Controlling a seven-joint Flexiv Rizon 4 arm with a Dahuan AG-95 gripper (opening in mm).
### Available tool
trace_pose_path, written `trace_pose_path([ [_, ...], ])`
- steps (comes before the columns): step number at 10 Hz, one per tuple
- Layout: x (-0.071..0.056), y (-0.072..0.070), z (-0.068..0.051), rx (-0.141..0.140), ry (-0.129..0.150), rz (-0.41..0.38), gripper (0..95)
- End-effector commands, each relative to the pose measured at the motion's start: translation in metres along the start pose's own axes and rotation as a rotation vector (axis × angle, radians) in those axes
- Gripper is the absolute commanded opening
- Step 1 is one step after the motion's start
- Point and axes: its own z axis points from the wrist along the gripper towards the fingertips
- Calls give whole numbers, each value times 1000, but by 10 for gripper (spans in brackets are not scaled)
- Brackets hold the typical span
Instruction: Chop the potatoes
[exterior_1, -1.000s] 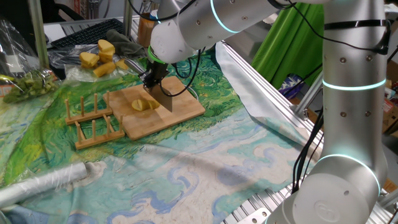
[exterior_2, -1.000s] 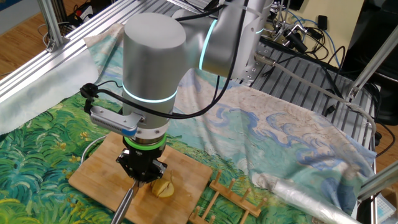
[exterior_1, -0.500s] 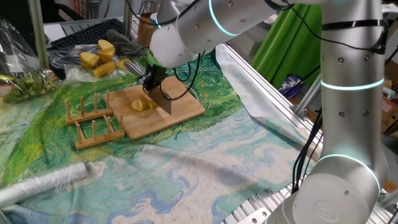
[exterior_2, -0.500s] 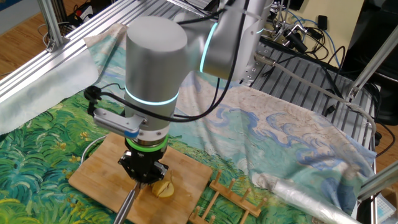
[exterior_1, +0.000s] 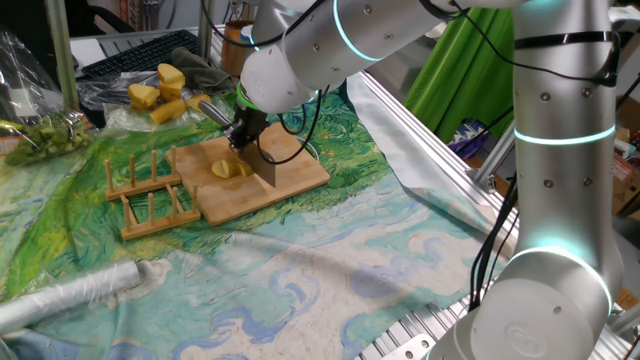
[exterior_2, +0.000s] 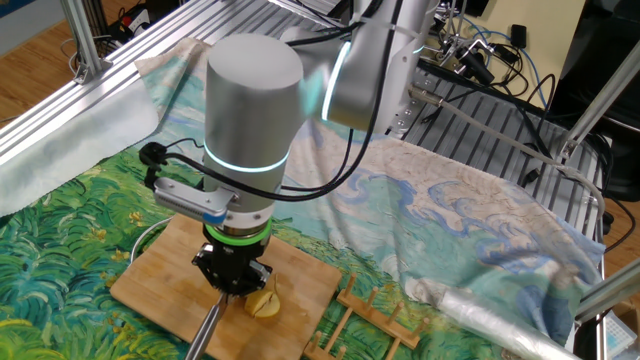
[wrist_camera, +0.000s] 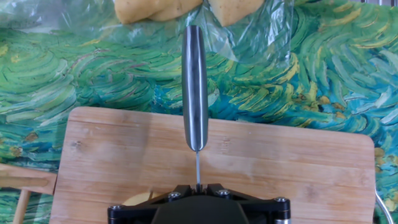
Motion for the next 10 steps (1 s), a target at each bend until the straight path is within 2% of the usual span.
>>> trace_pose_path([
  [1, 1, 0, -4, 5, 0, -1, 0],
  [3, 1, -1, -8, 8, 0, -3, 0],
  [6, 3, -4, -22, 7, 1, -10, 0],
  [10, 5, -9, -21, 7, -1, -20, 0],
])
